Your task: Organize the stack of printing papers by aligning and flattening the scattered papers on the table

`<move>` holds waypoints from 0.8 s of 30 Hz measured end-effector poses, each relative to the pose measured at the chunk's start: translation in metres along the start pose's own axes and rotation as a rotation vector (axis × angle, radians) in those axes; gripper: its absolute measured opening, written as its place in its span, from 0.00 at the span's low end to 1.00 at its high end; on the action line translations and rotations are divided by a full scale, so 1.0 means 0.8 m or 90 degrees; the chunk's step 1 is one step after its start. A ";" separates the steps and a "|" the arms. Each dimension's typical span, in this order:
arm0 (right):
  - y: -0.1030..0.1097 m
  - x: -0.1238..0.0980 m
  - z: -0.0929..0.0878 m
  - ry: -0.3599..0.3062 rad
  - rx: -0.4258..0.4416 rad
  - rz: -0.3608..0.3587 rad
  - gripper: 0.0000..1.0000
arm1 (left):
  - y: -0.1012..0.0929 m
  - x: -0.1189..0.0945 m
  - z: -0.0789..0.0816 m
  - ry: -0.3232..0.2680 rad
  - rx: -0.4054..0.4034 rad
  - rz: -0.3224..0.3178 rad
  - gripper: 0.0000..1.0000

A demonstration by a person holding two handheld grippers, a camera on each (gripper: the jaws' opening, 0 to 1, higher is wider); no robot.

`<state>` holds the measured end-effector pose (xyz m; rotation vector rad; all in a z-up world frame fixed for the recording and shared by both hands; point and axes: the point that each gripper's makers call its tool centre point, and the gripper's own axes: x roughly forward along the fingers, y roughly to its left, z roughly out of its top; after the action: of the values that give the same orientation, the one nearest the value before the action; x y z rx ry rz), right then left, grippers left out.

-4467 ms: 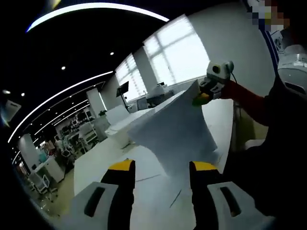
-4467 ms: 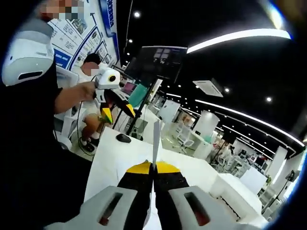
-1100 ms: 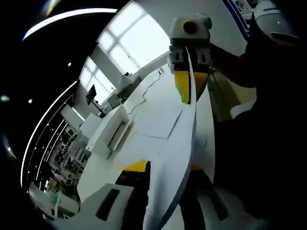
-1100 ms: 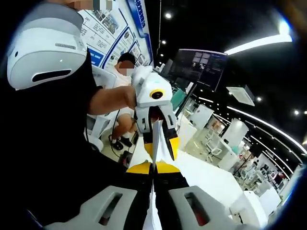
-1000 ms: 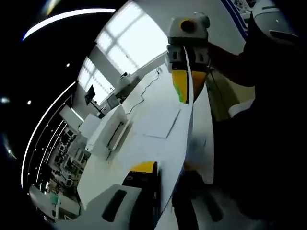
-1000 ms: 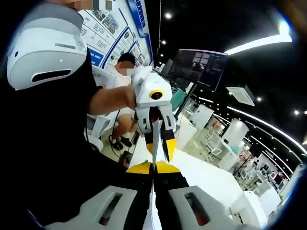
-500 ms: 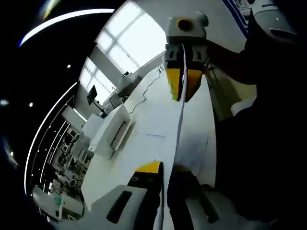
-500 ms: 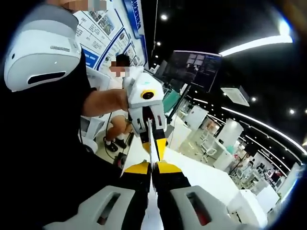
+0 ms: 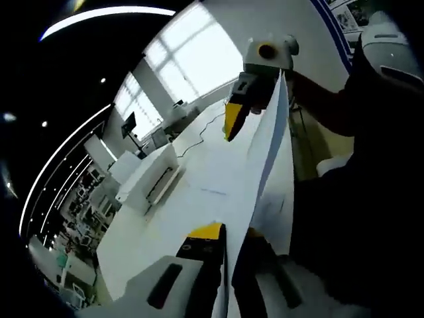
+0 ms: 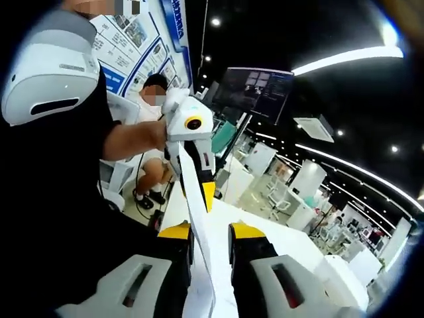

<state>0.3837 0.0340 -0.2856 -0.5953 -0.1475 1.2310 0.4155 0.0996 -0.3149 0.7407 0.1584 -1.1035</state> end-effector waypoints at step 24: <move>-0.034 -0.029 -0.041 0.007 0.074 -0.065 0.19 | 0.019 -0.034 0.012 -0.132 -0.153 -0.028 0.06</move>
<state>0.4124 -0.0039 -0.2949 -0.4878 -0.0959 1.1288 0.4134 0.1178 -0.2876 0.4074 0.1280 -1.1717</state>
